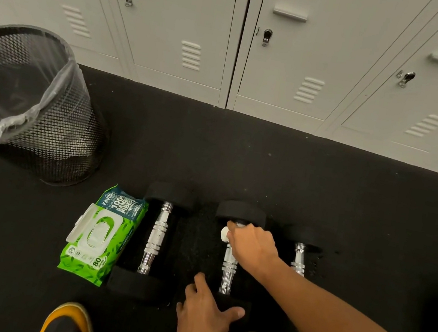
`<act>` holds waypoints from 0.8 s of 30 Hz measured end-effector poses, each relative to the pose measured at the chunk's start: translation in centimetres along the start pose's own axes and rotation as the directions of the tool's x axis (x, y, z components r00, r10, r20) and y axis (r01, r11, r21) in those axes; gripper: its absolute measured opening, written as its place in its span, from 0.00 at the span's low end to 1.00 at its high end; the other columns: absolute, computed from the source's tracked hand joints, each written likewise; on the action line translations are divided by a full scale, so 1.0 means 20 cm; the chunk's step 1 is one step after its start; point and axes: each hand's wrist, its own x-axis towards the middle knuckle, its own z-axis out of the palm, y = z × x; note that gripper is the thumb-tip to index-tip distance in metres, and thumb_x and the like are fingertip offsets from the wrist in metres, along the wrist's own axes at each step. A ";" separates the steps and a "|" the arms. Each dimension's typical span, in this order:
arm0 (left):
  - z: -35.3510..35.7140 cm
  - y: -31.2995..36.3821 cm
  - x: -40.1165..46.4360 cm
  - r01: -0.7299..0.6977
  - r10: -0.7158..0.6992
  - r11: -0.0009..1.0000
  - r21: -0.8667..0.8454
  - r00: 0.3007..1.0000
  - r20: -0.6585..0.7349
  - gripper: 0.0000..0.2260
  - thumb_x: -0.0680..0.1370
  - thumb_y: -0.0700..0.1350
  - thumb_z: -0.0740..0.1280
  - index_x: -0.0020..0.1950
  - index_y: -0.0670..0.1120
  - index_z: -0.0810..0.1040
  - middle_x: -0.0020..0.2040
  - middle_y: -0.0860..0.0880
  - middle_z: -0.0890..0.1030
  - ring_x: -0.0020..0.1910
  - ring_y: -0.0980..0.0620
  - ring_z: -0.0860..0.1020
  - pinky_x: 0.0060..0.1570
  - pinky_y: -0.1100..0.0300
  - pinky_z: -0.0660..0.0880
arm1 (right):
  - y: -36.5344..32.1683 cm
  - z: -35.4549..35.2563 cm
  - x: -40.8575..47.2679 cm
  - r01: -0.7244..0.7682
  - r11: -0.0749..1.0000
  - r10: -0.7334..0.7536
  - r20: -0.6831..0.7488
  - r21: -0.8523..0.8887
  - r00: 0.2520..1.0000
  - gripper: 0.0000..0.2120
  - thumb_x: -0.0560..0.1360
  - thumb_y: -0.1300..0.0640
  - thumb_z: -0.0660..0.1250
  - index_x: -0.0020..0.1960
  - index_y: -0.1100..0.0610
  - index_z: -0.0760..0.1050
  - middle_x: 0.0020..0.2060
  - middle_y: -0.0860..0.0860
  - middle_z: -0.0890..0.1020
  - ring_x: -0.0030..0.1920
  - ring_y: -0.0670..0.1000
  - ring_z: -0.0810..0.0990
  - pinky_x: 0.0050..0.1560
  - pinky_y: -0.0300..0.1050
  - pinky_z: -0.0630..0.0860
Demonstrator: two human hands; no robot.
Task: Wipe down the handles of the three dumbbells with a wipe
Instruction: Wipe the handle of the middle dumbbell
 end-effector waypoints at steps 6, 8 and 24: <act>0.01 0.00 -0.01 -0.007 0.007 1.000 0.007 1.000 -0.005 0.49 0.66 0.60 0.77 0.76 0.52 0.50 0.75 0.45 0.61 0.74 0.45 0.62 0.74 0.43 0.59 | -0.01 0.02 0.02 -0.030 0.999 0.027 0.067 0.032 0.997 0.17 0.82 0.53 0.60 0.70 0.52 0.69 0.52 0.56 0.81 0.48 0.56 0.82 0.37 0.47 0.68; 0.00 0.01 -0.01 -0.003 0.003 1.000 0.006 1.000 -0.007 0.49 0.66 0.60 0.77 0.76 0.51 0.50 0.75 0.45 0.61 0.74 0.45 0.62 0.74 0.43 0.59 | 0.00 0.02 0.02 -0.024 0.999 0.021 0.069 0.047 0.997 0.16 0.82 0.53 0.59 0.70 0.52 0.68 0.53 0.56 0.81 0.49 0.56 0.82 0.38 0.47 0.69; -0.02 0.00 -0.02 -0.038 0.039 0.998 0.054 0.999 -0.008 0.50 0.67 0.62 0.75 0.77 0.49 0.48 0.76 0.45 0.62 0.75 0.46 0.62 0.76 0.41 0.52 | 0.04 0.06 -0.07 0.071 0.968 -0.071 -0.009 0.240 0.997 0.19 0.83 0.50 0.55 0.73 0.50 0.67 0.60 0.54 0.79 0.57 0.53 0.79 0.50 0.44 0.74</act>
